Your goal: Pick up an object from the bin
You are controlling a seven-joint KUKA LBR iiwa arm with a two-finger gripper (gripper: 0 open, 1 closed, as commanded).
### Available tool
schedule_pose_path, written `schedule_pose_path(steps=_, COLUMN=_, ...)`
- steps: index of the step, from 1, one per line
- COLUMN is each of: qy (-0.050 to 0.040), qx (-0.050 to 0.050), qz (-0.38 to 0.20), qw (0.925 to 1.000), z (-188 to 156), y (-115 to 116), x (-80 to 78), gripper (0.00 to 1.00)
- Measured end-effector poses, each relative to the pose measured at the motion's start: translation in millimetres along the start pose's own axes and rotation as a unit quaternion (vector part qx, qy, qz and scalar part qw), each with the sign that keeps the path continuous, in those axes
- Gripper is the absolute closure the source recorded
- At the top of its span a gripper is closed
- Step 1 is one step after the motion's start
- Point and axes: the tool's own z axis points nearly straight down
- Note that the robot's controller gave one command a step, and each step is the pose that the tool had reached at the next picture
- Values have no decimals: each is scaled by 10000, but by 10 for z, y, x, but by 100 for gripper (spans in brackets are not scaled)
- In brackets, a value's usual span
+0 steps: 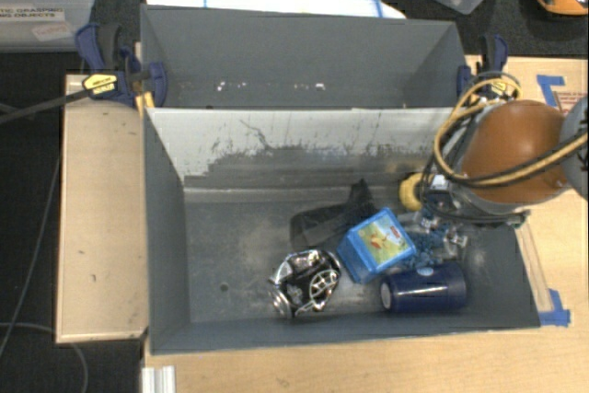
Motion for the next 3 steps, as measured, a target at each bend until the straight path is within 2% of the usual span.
schedule_pose_path(steps=1, qy=-6, qx=-1, qz=-4, qw=10000, z=2, y=1, x=-6, gripper=0)
schedule_pose_path(steps=2, qy=-2, qx=-4, qz=-9, qw=10000, z=5, y=4, x=-4, gripper=100)
schedule_pose_path(steps=3, qy=-3, qx=-3, qz=-10, qw=10000, z=5, y=3, x=-5, gripper=0)
